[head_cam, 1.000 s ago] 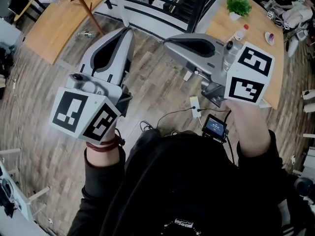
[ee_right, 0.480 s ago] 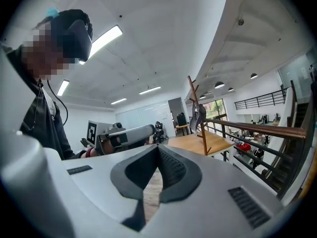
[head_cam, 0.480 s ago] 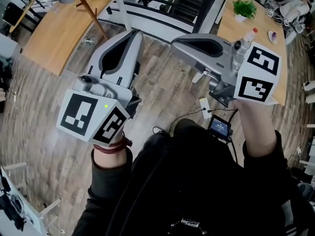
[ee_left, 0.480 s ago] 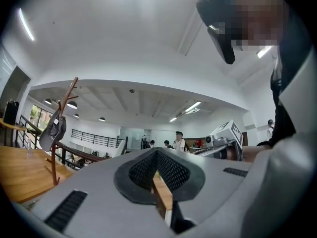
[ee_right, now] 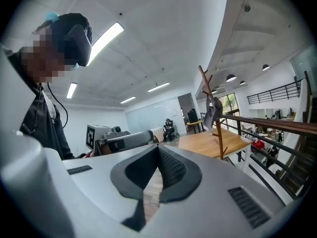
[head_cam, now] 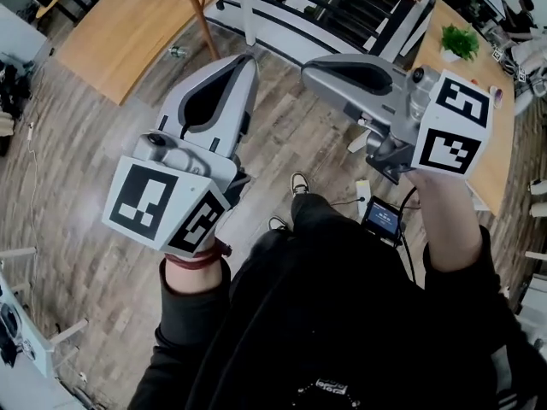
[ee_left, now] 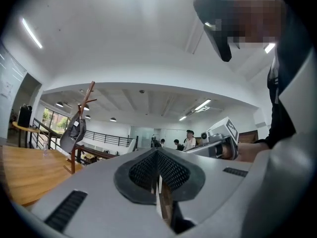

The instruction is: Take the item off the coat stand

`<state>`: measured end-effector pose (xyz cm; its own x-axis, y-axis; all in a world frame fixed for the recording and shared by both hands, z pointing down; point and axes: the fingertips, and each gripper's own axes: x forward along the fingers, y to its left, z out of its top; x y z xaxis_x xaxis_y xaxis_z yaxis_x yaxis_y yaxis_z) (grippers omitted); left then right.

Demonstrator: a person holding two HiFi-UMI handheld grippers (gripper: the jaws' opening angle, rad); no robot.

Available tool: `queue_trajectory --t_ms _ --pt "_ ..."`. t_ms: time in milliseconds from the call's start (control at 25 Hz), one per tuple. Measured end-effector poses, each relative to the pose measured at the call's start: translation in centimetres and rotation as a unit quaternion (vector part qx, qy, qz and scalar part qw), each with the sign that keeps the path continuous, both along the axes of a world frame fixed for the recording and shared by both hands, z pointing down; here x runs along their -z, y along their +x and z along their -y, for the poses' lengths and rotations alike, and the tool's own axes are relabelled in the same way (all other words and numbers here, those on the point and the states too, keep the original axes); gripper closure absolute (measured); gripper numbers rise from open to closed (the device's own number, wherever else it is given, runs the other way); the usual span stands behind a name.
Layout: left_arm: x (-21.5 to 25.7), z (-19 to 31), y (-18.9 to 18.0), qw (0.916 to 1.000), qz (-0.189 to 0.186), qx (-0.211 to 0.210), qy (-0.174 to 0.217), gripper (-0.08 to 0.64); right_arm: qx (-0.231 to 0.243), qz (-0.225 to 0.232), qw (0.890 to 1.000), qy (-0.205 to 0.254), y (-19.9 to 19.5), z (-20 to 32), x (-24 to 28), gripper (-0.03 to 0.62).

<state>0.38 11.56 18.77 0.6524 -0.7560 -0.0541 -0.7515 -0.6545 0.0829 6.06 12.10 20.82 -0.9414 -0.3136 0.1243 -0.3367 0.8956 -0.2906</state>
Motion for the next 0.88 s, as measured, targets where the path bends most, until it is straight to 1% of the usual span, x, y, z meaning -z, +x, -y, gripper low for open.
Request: queue_trajectory --t_ms 240,480,720,880 --pt "-1.1 2.0 -4.0 0.9978 0.013 0.064 -0.009 0.554 0.061 0.016 0.998 -0.007 -3.8 2.9 -1.1 0.575" --pt "-0.3 4.3 -7.8 0.9916 0.016 0.128 -0.008 0.554 0.112 0.028 0.993 -0.003 -7.1 5.9 -0.1 0.575" --pt "0.3 7.9 -8.1 0.9891 0.025 0.145 -0.003 0.554 0.135 0.034 0.99 0.001 -7.8 9.6 0.5 0.575" --pt "1.0 9.5 -7.5 0.9897 0.026 0.141 -0.003 0.554 0.143 0.036 0.989 0.004 -7.9 10.9 1.4 0.577"
